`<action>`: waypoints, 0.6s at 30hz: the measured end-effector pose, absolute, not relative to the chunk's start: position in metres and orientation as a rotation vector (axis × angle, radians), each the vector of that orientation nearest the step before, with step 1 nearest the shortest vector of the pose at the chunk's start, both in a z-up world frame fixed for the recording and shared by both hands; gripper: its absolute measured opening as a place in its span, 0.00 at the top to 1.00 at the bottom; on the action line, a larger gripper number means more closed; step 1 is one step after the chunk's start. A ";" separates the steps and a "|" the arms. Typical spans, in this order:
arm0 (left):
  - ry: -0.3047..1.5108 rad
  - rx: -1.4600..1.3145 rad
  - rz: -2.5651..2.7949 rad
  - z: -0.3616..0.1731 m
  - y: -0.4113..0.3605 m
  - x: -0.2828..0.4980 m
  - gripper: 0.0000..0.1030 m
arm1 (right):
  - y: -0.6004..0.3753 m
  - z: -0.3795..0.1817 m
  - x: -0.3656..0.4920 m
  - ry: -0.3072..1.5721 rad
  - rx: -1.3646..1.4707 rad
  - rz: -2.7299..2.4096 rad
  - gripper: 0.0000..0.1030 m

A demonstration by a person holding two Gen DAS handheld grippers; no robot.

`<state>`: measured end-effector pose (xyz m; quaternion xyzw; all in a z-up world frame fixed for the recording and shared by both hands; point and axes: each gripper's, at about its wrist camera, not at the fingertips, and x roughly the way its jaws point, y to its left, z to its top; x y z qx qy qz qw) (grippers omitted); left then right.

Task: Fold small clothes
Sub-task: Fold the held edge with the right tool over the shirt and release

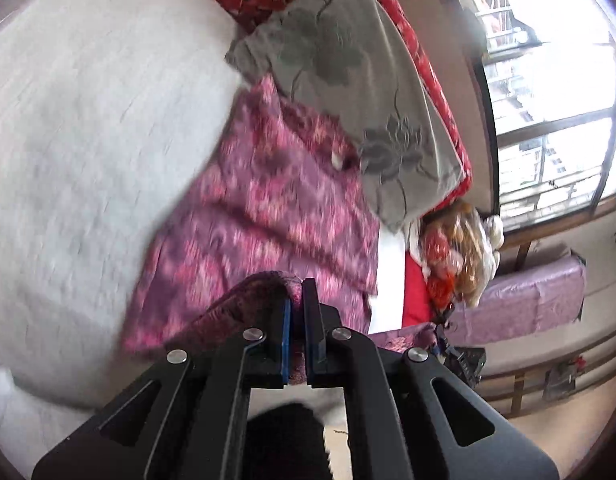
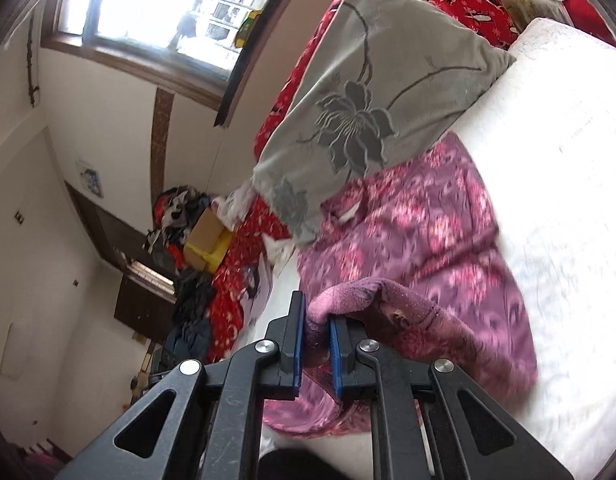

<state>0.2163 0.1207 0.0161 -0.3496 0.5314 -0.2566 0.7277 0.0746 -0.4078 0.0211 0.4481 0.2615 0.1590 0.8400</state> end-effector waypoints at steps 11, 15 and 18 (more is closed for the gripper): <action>1.125 -0.872 -0.522 -0.008 0.106 0.331 0.97 | -0.447 0.005 0.178 0.534 1.020 0.227 0.90; 1.122 -0.886 -0.492 -0.019 0.096 0.374 0.97 | -0.465 -0.009 0.217 0.554 1.067 0.166 0.90; 1.148 -0.875 -0.464 -0.031 0.086 0.400 0.97 | -0.473 -0.022 0.240 0.574 1.082 0.109 0.90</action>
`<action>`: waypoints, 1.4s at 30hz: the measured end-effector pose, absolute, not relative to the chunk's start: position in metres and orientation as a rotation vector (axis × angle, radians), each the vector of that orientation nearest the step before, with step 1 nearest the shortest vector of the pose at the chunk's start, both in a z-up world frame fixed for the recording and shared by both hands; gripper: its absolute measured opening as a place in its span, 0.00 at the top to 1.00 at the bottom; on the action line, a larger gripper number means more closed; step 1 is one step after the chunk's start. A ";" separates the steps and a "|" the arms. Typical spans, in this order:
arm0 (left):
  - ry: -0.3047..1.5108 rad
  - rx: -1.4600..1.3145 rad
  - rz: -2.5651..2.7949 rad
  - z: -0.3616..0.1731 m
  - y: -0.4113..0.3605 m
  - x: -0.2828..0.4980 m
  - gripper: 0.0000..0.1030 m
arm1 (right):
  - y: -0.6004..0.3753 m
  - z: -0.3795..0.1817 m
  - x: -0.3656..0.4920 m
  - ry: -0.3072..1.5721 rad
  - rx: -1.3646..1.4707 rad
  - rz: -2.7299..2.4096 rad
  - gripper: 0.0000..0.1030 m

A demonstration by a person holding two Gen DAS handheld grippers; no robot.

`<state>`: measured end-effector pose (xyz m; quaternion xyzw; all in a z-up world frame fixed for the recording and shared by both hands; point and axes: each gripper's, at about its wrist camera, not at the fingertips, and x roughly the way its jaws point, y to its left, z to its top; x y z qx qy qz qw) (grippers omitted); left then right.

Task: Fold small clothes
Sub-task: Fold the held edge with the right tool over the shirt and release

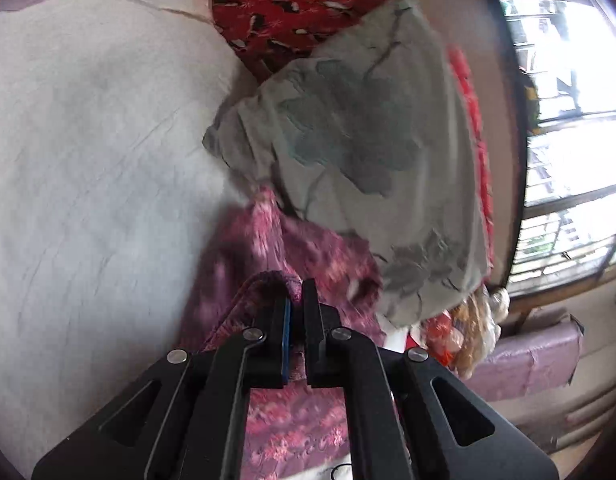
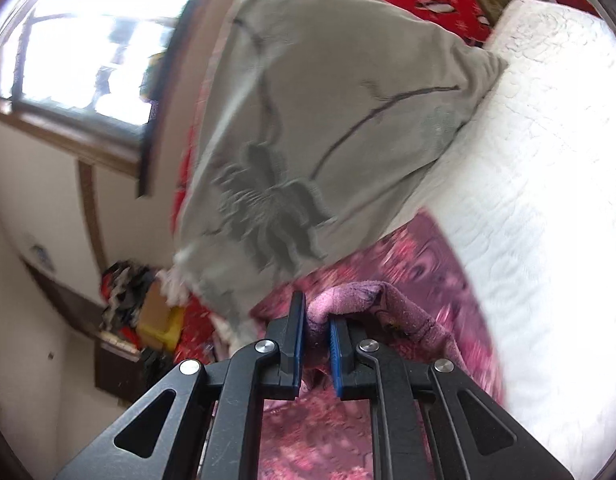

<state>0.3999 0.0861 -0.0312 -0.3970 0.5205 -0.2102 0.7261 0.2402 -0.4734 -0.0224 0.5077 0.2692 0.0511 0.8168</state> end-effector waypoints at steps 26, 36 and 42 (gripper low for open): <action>1.252 -0.798 -0.513 -0.039 0.068 0.417 0.57 | -0.481 -0.035 0.275 0.780 0.834 -0.127 0.57; 1.290 -0.523 -0.458 -0.053 0.018 0.422 0.57 | -0.448 -0.024 0.312 0.780 0.544 -0.201 0.96; 1.291 -0.592 -0.407 -0.067 0.032 0.428 0.57 | -0.469 -0.053 0.323 0.908 0.593 -0.277 0.95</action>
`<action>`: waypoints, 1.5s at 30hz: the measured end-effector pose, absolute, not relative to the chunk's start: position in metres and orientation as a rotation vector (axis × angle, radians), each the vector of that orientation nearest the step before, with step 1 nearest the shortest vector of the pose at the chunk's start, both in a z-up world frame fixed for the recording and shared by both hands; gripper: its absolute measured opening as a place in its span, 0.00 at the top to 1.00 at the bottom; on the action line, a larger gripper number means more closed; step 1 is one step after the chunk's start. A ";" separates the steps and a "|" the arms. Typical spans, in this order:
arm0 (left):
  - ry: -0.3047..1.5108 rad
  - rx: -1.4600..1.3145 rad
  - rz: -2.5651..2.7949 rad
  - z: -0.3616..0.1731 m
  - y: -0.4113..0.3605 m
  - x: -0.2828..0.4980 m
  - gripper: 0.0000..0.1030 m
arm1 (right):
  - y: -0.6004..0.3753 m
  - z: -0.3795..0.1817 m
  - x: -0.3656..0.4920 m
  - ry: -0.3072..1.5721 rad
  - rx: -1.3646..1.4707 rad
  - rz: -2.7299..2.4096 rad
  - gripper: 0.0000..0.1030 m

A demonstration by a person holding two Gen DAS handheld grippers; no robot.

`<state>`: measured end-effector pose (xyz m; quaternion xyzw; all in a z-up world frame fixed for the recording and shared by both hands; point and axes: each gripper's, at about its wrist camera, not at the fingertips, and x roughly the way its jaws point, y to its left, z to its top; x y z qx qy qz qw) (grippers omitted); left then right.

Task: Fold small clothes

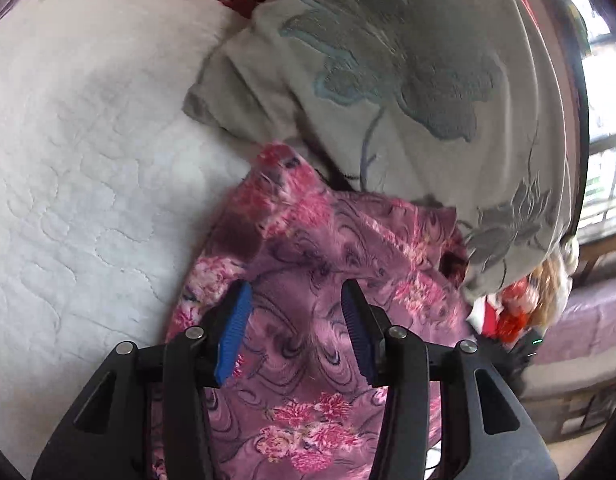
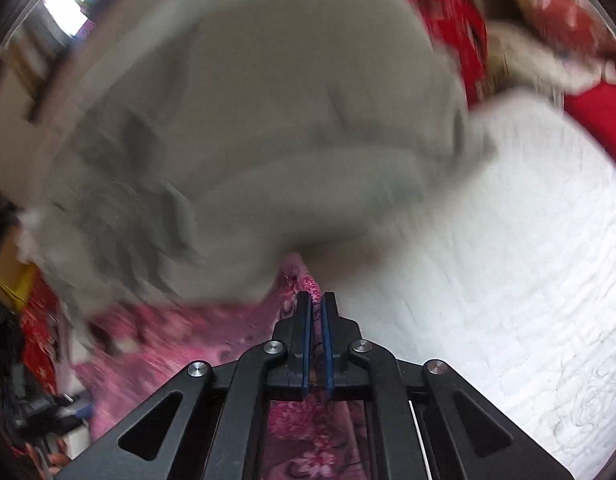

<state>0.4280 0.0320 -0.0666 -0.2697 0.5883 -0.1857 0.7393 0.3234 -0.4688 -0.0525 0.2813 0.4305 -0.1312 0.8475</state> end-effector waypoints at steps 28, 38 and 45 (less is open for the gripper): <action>1.359 -0.351 -0.425 -0.057 0.000 0.281 0.46 | -0.416 -0.055 0.135 0.881 0.626 -0.061 0.95; 1.365 -0.394 -0.420 -0.053 0.018 0.268 0.45 | -0.428 -0.066 0.130 0.945 0.569 -0.200 0.84; 1.250 -0.393 -0.420 -0.018 -0.009 0.288 0.44 | -0.407 -0.005 0.146 0.747 0.523 -0.206 0.76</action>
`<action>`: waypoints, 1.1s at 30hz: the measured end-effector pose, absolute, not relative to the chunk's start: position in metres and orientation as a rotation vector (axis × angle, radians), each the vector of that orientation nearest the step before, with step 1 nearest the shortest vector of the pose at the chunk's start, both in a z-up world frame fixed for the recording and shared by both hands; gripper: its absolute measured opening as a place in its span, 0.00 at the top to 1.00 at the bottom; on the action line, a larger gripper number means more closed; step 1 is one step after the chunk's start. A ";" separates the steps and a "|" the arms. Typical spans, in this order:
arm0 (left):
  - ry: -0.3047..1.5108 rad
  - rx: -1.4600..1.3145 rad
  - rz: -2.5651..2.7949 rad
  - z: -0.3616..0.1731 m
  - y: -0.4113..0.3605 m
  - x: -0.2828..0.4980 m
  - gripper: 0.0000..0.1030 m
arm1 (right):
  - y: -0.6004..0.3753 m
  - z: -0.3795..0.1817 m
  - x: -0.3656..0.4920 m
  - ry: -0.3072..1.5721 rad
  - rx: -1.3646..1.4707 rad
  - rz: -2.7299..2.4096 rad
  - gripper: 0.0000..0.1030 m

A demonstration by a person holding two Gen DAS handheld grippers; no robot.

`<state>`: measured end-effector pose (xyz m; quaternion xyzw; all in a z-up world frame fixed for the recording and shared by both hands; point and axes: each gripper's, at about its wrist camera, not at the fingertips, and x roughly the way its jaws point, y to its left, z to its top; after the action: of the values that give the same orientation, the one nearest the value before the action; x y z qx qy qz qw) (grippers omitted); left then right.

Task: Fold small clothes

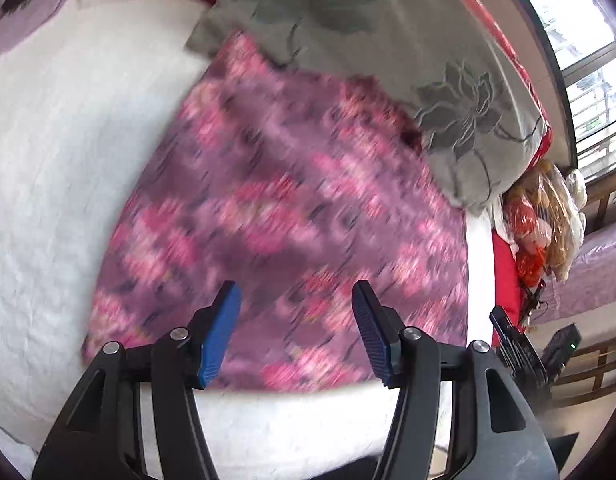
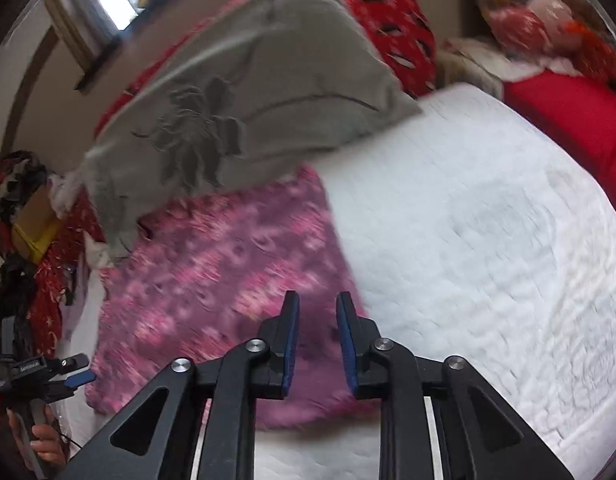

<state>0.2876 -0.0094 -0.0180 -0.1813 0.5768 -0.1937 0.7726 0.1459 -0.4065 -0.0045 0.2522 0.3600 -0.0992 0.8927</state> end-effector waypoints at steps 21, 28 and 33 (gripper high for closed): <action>1.111 -0.184 -0.152 -0.037 -0.051 0.341 0.27 | -0.382 -0.036 0.237 0.767 0.358 -0.278 0.63; 1.084 -0.138 -0.095 -0.059 -0.055 0.343 0.18 | -0.405 -0.069 0.237 0.754 0.449 -0.323 0.53; 1.085 -0.148 -0.112 -0.059 -0.051 0.343 0.17 | -0.400 -0.070 0.231 0.732 0.422 -0.322 0.53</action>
<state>0.3434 -0.0515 -0.0589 -0.0705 0.5156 -0.0532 0.8523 0.2310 -0.4002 -0.0702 0.2037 0.3538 -0.1557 0.8995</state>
